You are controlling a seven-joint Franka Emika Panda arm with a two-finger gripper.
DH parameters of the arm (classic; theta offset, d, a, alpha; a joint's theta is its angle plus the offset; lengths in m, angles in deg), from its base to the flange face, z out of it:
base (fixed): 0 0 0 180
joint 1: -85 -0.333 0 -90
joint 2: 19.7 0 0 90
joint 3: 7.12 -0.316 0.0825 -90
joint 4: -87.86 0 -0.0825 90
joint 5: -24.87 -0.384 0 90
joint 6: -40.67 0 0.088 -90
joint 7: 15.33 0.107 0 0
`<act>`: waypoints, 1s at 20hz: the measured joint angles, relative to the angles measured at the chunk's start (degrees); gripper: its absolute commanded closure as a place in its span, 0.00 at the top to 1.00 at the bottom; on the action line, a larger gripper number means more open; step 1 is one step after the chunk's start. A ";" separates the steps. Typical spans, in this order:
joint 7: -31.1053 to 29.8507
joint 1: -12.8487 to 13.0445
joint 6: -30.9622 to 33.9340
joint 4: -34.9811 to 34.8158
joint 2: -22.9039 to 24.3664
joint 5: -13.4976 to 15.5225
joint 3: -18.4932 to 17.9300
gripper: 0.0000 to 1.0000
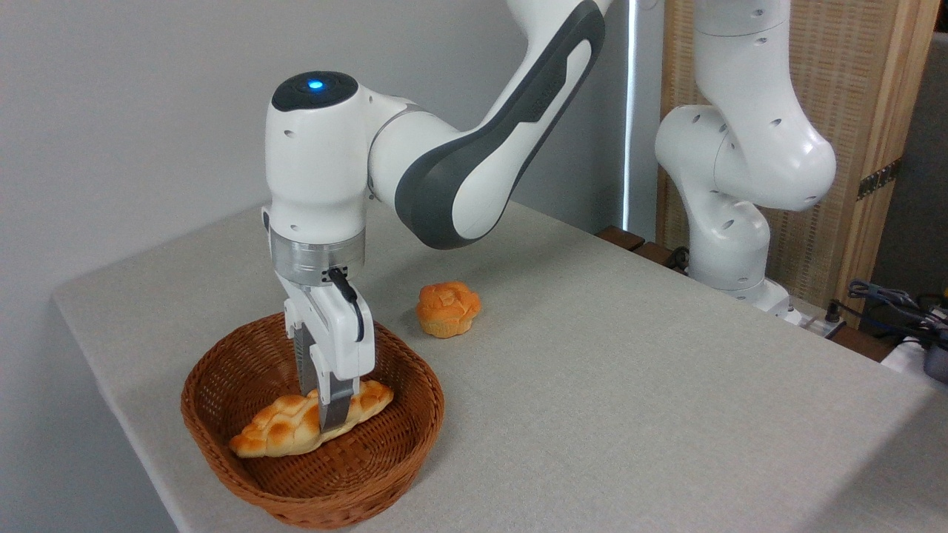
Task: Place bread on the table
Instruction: 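Close the gripper on the middle of the braided loaf, then lift the braided loaf up out of the basket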
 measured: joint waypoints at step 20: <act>-0.86 -0.26 16.33 8.49 2.26 2.05 -1.12 0.46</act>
